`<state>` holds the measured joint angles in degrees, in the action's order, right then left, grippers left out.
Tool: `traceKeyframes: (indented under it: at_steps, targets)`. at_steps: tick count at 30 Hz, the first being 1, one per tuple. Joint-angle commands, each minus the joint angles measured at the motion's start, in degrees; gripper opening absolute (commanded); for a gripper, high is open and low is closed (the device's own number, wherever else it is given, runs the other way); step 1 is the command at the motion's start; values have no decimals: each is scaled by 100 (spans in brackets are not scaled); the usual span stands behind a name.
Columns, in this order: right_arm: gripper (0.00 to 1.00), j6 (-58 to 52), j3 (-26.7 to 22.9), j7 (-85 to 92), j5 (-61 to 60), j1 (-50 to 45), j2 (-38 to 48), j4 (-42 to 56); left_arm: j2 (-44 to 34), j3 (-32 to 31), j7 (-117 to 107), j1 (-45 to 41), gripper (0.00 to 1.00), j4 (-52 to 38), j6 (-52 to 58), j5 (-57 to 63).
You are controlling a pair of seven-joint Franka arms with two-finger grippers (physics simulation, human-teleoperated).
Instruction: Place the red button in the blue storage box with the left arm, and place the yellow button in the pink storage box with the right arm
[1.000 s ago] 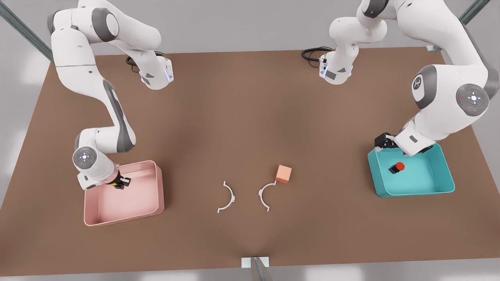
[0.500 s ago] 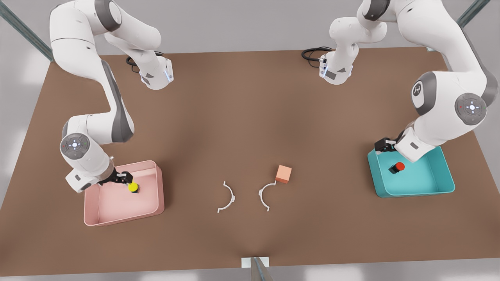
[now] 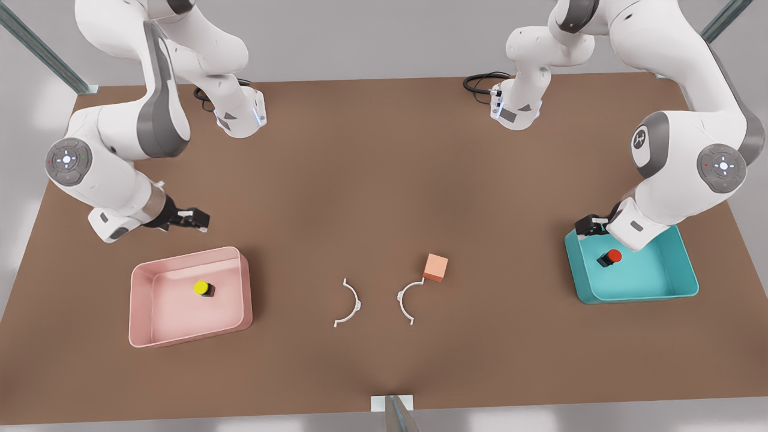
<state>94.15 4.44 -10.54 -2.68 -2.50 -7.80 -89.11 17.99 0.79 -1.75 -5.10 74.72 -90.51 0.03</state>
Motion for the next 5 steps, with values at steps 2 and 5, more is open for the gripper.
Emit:
traceKeyframes:
  at_steps: [2, 5]
  targets:
    - [100, -397, -40, -10, -276, 47, -11, 157, -15, 0, -159, 0, 100, -2, -11, 6]
    - [100, -406, -40, -18, -268, 118, -2, 175, -6, 0, -159, -17, 100, -2, -37, 15]
